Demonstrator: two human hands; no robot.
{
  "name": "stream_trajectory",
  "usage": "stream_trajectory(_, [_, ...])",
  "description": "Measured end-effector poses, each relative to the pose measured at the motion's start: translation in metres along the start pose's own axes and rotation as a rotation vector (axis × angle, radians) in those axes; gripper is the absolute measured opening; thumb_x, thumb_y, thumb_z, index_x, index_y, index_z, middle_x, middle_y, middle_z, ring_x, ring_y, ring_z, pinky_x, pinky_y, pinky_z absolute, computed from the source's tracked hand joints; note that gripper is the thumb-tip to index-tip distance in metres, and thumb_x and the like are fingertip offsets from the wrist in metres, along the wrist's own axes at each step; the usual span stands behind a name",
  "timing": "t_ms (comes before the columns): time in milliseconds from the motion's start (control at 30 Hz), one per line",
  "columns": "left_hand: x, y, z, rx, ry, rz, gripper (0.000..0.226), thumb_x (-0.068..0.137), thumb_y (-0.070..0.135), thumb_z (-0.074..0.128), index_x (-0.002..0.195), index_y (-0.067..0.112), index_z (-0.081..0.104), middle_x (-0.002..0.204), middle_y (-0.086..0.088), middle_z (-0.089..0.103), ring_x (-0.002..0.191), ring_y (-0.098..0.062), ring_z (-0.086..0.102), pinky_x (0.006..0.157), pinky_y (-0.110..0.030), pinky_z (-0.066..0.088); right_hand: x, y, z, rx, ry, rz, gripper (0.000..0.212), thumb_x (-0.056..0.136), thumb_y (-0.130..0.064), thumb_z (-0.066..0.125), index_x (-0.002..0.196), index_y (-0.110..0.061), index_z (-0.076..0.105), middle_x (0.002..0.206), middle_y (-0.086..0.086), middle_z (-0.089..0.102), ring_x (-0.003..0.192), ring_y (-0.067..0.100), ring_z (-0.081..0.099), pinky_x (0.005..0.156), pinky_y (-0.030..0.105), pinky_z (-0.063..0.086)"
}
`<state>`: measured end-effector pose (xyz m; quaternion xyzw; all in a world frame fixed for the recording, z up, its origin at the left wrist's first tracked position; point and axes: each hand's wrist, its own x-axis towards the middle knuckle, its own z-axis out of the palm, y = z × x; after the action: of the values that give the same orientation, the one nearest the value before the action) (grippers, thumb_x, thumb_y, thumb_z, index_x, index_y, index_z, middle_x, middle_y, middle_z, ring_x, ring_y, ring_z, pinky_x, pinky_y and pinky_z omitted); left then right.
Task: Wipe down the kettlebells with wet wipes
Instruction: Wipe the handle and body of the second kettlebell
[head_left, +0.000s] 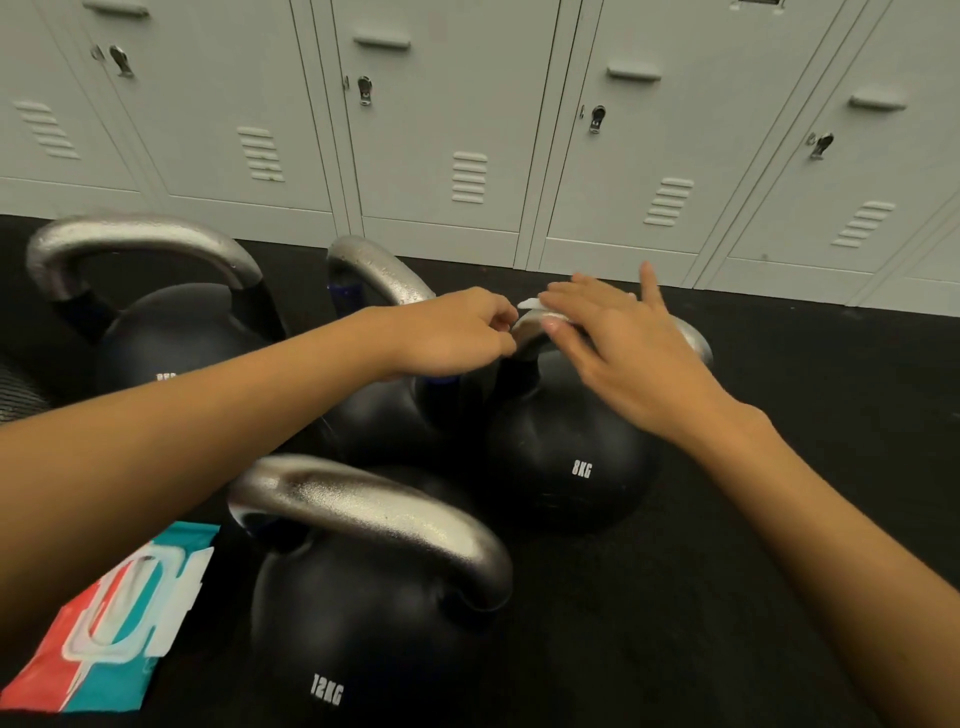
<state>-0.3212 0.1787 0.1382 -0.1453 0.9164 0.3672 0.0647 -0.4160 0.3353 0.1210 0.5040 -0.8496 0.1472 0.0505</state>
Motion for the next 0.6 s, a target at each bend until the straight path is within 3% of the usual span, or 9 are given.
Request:
stream_trajectory(33, [-0.001, -0.001, 0.003, 0.003, -0.008, -0.003, 0.033, 0.091, 0.013, 0.054, 0.124, 0.01, 0.056, 0.117, -0.007, 0.063, 0.111, -0.021, 0.057, 0.103, -0.037, 0.042, 0.004, -0.002, 0.003, -0.041, -0.028, -0.031, 0.038, 0.106, -0.034, 0.037, 0.138, -0.025, 0.054, 0.148, -0.007, 0.049, 0.146, 0.014, 0.029, 0.12, 0.046, -0.007])
stream_trajectory(100, [-0.003, -0.002, 0.009, 0.035, -0.033, -0.009, 0.028, 0.091, 0.012, 0.053, 0.119, 0.007, 0.057, 0.104, -0.009, 0.065, 0.1, -0.022, 0.059, 0.094, -0.034, 0.045, 0.007, -0.004, 0.01, -0.075, -0.038, -0.09, 0.034, 0.105, -0.032, 0.041, 0.133, -0.025, 0.06, 0.144, -0.007, 0.053, 0.144, 0.016, 0.034, 0.119, 0.05, 0.0])
stream_trajectory(233, [-0.002, -0.003, 0.016, 0.053, -0.028, -0.01, 0.034, 0.091, 0.02, 0.053, 0.124, 0.013, 0.054, 0.115, -0.009, 0.065, 0.11, -0.023, 0.059, 0.1, -0.043, 0.044, -0.008, 0.012, 0.016, -0.07, 0.107, -0.168, 0.035, 0.098, -0.03, 0.049, 0.128, -0.02, 0.065, 0.139, -0.002, 0.059, 0.137, 0.023, 0.046, 0.117, 0.051, 0.013])
stream_trajectory(467, [0.003, -0.001, 0.02, 0.044, 0.011, -0.059, 0.035, 0.09, 0.029, 0.056, 0.121, 0.012, 0.053, 0.118, -0.007, 0.062, 0.113, -0.024, 0.057, 0.101, -0.045, 0.044, -0.058, 0.052, 0.017, 0.414, 0.371, 0.068, 0.037, 0.1, -0.024, 0.052, 0.136, -0.02, 0.058, 0.143, -0.007, 0.052, 0.14, 0.007, 0.039, 0.121, 0.04, 0.025])
stream_trajectory(600, [0.004, 0.002, 0.02, 0.05, 0.031, -0.058, 0.04, 0.092, 0.026, 0.056, 0.128, 0.01, 0.047, 0.124, -0.011, 0.057, 0.116, -0.026, 0.055, 0.102, -0.045, 0.042, -0.069, 0.06, 0.019, 0.577, 0.44, 0.201, 0.035, 0.106, -0.027, 0.038, 0.134, -0.019, 0.058, 0.134, -0.005, 0.059, 0.128, 0.002, 0.049, 0.109, 0.024, 0.039])
